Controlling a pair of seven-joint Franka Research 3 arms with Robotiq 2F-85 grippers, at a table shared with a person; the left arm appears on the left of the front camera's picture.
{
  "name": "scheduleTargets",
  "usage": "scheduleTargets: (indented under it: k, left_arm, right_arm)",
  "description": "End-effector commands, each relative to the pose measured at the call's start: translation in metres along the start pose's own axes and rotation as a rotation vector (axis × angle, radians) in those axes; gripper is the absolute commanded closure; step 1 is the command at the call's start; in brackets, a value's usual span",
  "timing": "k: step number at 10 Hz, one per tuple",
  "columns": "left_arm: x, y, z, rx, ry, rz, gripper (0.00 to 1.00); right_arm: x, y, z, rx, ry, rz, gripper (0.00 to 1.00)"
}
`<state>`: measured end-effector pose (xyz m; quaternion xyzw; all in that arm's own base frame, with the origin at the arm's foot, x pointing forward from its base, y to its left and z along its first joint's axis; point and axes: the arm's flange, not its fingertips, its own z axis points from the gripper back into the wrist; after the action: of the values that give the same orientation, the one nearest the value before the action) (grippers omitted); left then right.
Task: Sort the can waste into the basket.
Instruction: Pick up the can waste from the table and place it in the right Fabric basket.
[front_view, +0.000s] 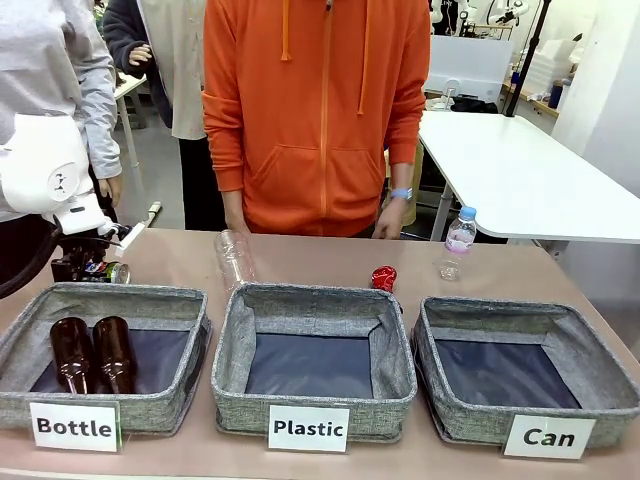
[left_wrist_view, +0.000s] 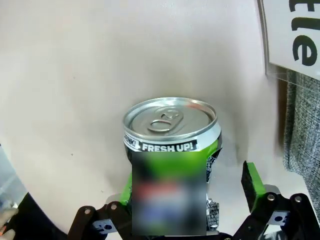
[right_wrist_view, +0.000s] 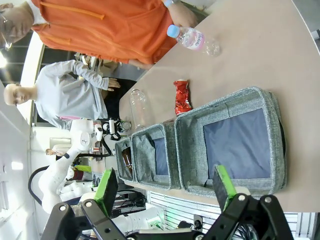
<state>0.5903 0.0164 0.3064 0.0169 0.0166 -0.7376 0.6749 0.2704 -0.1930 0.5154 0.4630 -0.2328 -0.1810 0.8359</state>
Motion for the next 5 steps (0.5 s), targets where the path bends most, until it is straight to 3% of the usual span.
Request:
scheduleTargets:
  k: [1, 3, 4, 5]
  left_arm:
    - [0.0009, 0.0033, 0.0031, 0.012, 0.016, 0.018, 0.00]
    - [0.0012, 0.0044, 0.0028, 0.015, 0.027, 0.016, 0.00]
    - [0.0015, 0.0038, 0.0020, 0.009, 0.045, 0.016, 0.60]
    - [0.0012, 0.0036, 0.0012, 0.016, 0.054, 0.014, 0.60]
  right_arm:
    - [0.0016, -0.0014, 0.0005, 0.027, -0.008, 0.023, 0.00]
    - [0.0016, -0.0014, 0.0005, 0.027, -0.008, 0.023, 0.00]
    - [0.0016, -0.0014, 0.0005, 0.027, -0.008, 0.023, 0.00]
    - [0.0016, -0.0014, 0.0005, 0.027, -0.008, 0.023, 0.00]
